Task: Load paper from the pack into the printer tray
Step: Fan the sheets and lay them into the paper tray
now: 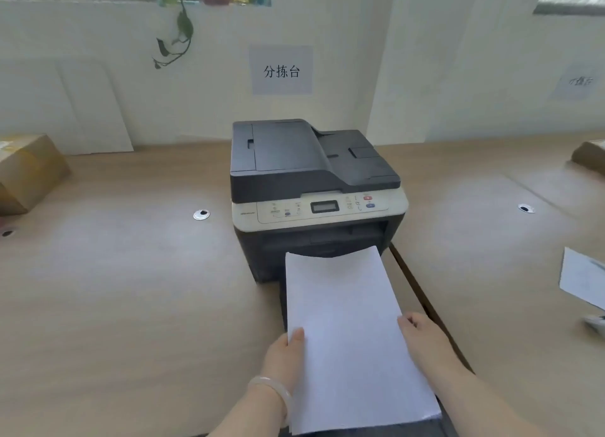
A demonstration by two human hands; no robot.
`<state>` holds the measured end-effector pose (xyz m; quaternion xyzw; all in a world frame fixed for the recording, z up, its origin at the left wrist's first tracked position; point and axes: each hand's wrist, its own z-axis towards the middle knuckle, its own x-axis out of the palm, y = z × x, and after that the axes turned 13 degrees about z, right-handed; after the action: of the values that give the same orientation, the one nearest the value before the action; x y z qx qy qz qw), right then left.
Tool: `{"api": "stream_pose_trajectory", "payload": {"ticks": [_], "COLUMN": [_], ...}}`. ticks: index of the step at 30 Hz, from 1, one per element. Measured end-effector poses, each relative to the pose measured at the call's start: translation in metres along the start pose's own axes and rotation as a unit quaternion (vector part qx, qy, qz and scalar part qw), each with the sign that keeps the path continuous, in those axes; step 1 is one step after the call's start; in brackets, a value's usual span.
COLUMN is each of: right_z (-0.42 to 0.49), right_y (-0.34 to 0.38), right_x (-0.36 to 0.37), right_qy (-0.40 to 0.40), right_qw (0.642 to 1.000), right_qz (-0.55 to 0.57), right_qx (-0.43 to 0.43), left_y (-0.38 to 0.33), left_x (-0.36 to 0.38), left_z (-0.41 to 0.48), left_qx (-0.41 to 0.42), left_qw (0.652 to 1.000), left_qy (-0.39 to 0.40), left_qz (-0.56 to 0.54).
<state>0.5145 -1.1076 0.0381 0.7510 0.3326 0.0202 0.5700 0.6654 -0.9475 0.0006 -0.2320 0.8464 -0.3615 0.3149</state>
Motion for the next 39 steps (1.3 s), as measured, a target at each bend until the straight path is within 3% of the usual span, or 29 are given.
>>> {"api": "stream_pose_trajectory", "payload": {"ticks": [10, 19, 33, 39], "right_z": [0.066, 0.107, 0.137, 0.134], "right_y": [-0.033, -0.029, -0.056, -0.057], "right_x": [0.003, 0.027, 0.038, 0.034], "right_qy": [0.021, 0.028, 0.045, 0.031], "right_qw": [0.995, 0.99, 0.99, 0.994], "right_qz": [-0.049, -0.038, -0.092, -0.05], "right_qx": [0.082, 0.132, 0.097, 0.09], "left_y": [0.005, 0.005, 0.005, 0.009], "left_x": [0.038, 0.04, 0.051, 0.051], "left_z": [0.032, 0.078, 0.116, 0.108], "left_qx": [-0.058, -0.057, -0.157, -0.172], "left_qw": [0.998, 0.998, 0.975, 0.981], "left_qy": [0.008, -0.015, -0.005, -0.015], "left_qz": [0.036, 0.028, 0.158, 0.084]}}
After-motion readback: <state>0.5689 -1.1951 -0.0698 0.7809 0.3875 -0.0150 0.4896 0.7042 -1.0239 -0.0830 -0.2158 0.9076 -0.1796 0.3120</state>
